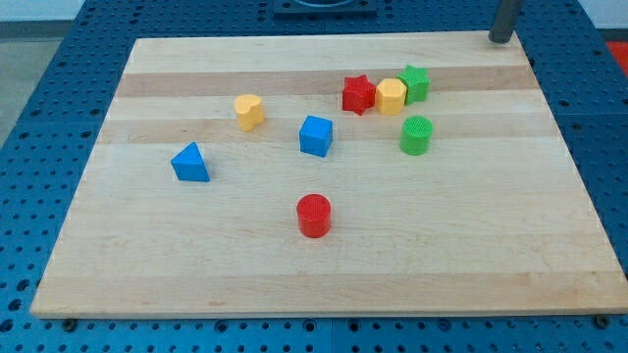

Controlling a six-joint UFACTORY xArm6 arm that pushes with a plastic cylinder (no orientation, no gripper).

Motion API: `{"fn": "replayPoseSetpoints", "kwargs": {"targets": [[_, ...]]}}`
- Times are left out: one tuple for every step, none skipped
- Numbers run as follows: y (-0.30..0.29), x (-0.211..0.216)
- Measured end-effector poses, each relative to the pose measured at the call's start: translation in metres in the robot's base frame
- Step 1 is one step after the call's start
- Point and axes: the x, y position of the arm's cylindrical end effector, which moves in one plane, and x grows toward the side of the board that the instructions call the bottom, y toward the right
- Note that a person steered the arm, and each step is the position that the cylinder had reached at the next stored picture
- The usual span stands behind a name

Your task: Move the green star and yellow hexagon closer to the green circle

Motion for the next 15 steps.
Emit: {"fn": "replayPoseSetpoints", "kwargs": {"targets": [[-0.019,0.011],[-0.022,0.023],[-0.024,0.026],[-0.058,0.039],[-0.104,0.055],[-0.127,0.065],[-0.129,0.068],[-0.129,0.075],[-0.135,0.095],[-0.144,0.102],[-0.151,0.106],[-0.159,0.121],[-0.161,0.126],[-0.161,0.124],[-0.158,0.117]]}}
